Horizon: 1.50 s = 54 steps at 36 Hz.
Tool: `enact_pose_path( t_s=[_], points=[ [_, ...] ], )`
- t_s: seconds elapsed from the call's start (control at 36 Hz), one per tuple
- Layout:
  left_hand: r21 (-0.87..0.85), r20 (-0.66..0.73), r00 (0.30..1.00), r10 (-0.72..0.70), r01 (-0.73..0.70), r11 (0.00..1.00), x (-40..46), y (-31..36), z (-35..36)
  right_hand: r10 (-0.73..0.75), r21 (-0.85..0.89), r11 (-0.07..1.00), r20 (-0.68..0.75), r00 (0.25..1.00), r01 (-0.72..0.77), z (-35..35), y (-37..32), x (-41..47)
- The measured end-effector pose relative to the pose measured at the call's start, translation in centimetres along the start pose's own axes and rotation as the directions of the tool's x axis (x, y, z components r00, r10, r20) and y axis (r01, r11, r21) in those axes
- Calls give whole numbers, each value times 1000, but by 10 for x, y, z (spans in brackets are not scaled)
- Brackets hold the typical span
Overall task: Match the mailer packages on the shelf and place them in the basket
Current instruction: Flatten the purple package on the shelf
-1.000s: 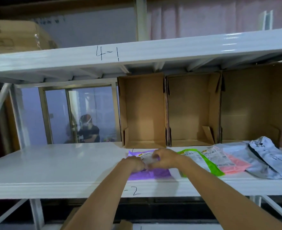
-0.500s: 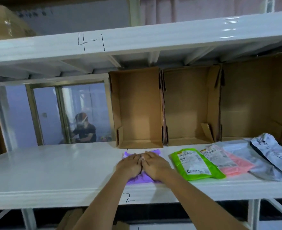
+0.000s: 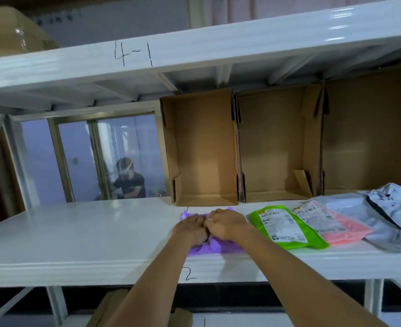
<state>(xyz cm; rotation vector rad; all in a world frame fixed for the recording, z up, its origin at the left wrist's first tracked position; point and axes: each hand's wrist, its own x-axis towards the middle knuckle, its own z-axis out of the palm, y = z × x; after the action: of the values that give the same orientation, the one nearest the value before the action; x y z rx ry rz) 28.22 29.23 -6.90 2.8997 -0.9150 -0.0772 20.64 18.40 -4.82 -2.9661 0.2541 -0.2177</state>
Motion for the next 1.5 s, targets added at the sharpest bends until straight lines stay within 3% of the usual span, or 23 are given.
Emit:
enact_pose_path(
  t_s=[0.42, 0.67, 0.78, 0.89, 0.97, 1.17, 1.36, 1.5],
  points=[
    [49, -78, 973, -217, 221, 974, 0, -10, 2, 220, -9, 975, -64, 973, -221, 17, 3, 17],
    [69, -50, 998, -35, 38, 997, -39, -11, 5, 243, -54, 967, -119, 963, -250, 15, 1, 10],
    [44, -22, 999, -41, 42, 998, -52, -10, 2, 120, -135, 980, -188, 975, -147, 13, -9, 2],
    [92, 12, 999, -46, 45, 995, -47, -13, 2, -47, -91, 995, -69, 997, 40, 18, -11, -14],
    [134, 28, 998, -52, 47, 990, -45, -15, 2, -78, -38, 996, 35, 996, 79, 11, -6, -30],
    [69, -13, 994, -109, 109, 992, -56, -7, -1, -25, -35, 999, 155, 988, 31, 4, -4, -53],
    [-27, -111, 908, -403, 403, 915, -71, 18, -3, 62, -48, 997, 156, 986, -55, 5, -9, -62],
    [-192, -156, 921, -358, 327, 925, -83, 15, -10, 90, 141, 984, 129, 988, -108, -1, -8, -62]
  ],
)
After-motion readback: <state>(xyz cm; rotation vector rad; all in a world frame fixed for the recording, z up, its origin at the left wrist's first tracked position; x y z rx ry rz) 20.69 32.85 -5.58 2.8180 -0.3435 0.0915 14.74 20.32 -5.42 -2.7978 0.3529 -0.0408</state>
